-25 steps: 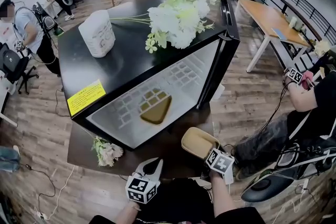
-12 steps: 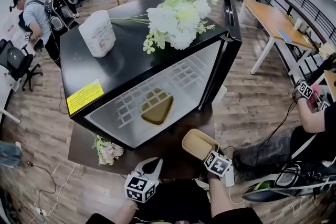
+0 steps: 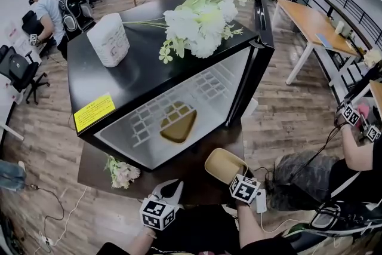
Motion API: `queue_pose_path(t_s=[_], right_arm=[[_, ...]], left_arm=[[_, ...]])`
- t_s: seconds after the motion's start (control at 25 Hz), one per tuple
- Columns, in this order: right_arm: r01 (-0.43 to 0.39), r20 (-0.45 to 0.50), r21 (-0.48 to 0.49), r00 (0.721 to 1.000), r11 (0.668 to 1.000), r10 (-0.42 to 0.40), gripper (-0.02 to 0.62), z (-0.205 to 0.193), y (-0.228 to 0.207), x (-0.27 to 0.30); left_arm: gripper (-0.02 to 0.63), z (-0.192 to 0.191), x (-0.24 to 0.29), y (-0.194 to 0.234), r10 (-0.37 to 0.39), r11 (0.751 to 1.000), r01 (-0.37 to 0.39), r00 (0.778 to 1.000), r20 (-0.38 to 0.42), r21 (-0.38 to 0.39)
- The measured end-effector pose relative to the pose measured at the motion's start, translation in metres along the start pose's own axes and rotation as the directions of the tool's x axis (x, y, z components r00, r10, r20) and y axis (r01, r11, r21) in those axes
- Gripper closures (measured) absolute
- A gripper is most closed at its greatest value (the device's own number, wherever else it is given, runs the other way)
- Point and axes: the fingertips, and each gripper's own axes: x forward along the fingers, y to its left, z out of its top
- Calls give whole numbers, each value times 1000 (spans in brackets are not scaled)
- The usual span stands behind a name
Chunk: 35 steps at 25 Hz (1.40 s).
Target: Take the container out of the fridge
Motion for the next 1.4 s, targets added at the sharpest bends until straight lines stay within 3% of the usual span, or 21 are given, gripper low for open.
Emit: queue_pose_path(t_s=[0.24,0.4,0.6,0.96,1.16,1.4], right_arm=[[-13,-26,-10,1000,1000,13,521,-2,1,3],[-48,-41,24,998,999,48,461,-2,4,4],[-73,-50,80,996,994,77,433,-5,4,4],[-108,14,127,994,986,107,335,13,5,-14],[-81,39,202,996,976,74,325,36,0,-39],[-135,98,236,989,962,115,321,65,14,-57]], left_arm=[[598,-1,0,1,-1,1000,0,1000,-1,-7],[598,0,0,1,-1,1000,1,1000,4,-12],[598,0,0,1,-1,1000,1,1000,6,-16],[598,1,2,2,-6,1000,7,1000,26,-29],[598,1,1,2,-8,999,10,999,35,-45],[598,4,3,2,-16,999,19,999,52,-50]])
